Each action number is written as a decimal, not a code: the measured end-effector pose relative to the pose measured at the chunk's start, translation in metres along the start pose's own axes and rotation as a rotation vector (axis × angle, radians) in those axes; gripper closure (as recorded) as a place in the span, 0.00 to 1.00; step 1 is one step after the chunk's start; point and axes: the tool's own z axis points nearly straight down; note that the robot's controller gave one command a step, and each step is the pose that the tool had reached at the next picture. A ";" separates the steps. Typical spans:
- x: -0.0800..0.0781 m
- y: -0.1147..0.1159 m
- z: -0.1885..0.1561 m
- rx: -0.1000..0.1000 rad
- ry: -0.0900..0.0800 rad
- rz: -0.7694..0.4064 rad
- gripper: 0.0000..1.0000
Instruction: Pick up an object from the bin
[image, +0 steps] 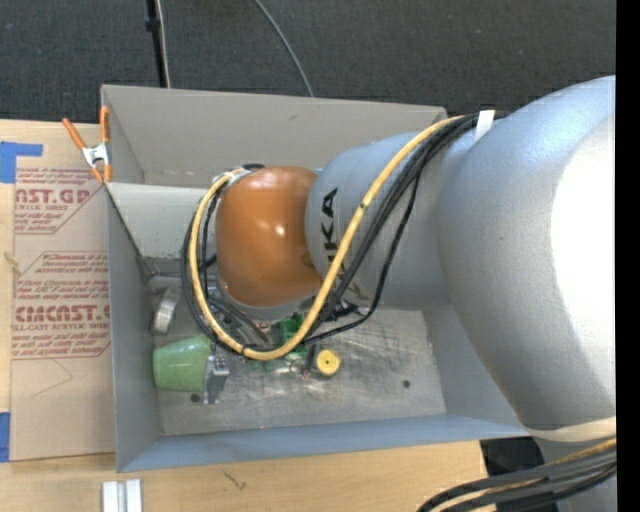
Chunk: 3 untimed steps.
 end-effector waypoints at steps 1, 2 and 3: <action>-0.006 0.001 -0.009 -0.008 -0.019 0.003 1.00; -0.005 -0.003 -0.049 -0.003 -0.013 -0.011 1.00; 0.008 -0.060 -0.043 0.000 -0.007 0.316 1.00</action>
Offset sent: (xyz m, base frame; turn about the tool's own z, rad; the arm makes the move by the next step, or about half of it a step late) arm 0.0000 0.0000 0.0000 0.0000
